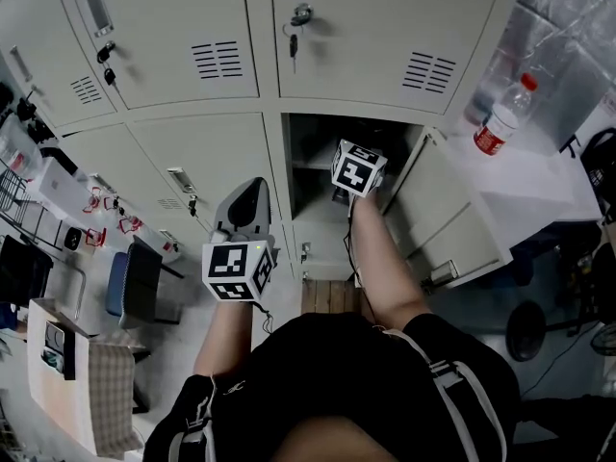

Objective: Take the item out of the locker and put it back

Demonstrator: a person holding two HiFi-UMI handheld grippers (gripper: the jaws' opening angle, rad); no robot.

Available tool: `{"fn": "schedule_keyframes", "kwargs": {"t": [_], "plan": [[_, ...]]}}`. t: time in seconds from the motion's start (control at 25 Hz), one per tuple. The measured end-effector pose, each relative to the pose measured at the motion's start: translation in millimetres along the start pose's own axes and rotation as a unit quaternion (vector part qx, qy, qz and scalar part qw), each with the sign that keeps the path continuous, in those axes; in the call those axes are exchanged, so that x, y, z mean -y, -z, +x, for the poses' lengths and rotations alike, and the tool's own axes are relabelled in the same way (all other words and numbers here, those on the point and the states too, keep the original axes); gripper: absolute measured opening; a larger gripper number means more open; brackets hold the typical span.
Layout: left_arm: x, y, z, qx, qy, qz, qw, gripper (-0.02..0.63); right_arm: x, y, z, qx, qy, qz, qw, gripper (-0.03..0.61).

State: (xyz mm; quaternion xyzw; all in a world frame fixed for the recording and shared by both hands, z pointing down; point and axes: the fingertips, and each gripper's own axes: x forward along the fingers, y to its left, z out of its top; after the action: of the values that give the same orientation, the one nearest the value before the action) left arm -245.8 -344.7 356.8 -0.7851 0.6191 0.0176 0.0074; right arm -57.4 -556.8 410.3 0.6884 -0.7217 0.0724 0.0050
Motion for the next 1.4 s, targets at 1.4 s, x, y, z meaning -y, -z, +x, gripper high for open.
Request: {"fn": "schedule_keyframes", "kwargs": {"t": [1.4], "plan": [[64.1, 54.5, -38.6, -0.058, 0.006, -0.036, 0.9976, 0.014, -27.1, 54.6, -145.2, -0.060, -0.207, 0.023, 0.976, 0.403]]}}
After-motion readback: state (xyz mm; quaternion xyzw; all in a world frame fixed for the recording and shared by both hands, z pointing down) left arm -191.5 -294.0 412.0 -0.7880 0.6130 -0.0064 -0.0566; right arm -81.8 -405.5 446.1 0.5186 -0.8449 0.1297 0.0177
